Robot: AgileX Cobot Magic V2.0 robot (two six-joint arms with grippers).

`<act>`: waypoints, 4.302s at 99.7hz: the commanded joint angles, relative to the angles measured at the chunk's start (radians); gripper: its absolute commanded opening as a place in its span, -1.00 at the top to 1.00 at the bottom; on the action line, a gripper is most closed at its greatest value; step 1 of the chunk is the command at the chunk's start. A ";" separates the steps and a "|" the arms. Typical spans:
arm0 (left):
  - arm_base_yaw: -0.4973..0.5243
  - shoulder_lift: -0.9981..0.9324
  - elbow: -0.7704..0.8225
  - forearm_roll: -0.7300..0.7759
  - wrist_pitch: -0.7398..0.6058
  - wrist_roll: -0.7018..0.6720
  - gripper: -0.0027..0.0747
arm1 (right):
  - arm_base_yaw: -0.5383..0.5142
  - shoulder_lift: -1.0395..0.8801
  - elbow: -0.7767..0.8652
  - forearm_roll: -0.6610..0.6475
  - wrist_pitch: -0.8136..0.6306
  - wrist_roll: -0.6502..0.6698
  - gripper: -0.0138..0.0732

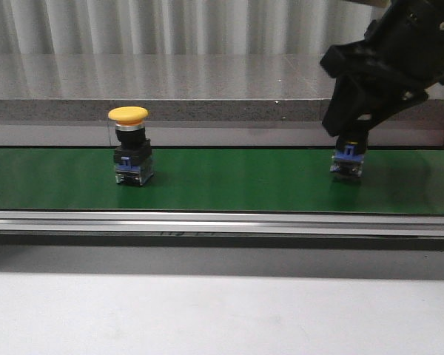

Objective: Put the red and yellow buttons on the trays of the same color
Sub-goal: 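Grasp the red button with the right gripper and lift it, then lower the red button into the red tray and open the right gripper, then move the right gripper down onto the yellow button at the belt end, then lift the yellow button and place it into the yellow tray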

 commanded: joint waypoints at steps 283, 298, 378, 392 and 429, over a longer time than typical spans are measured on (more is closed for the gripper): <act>-0.008 0.005 -0.028 -0.006 -0.068 0.001 0.98 | -0.280 -0.214 -0.045 0.020 0.206 -0.215 -0.83; -0.008 0.005 -0.028 -0.006 -0.068 0.001 0.98 | -0.151 -0.177 -0.045 0.020 0.221 -0.227 -0.83; -0.008 0.005 -0.028 -0.006 -0.068 0.001 0.98 | -0.066 -0.111 -0.047 -0.018 0.091 -0.070 0.21; -0.008 0.005 -0.028 -0.006 -0.068 0.001 0.98 | -0.183 -0.209 -0.047 -0.145 0.126 0.072 0.21; -0.008 0.005 -0.028 -0.006 -0.068 0.001 0.98 | -0.731 -0.369 -0.042 -0.271 0.204 0.423 0.21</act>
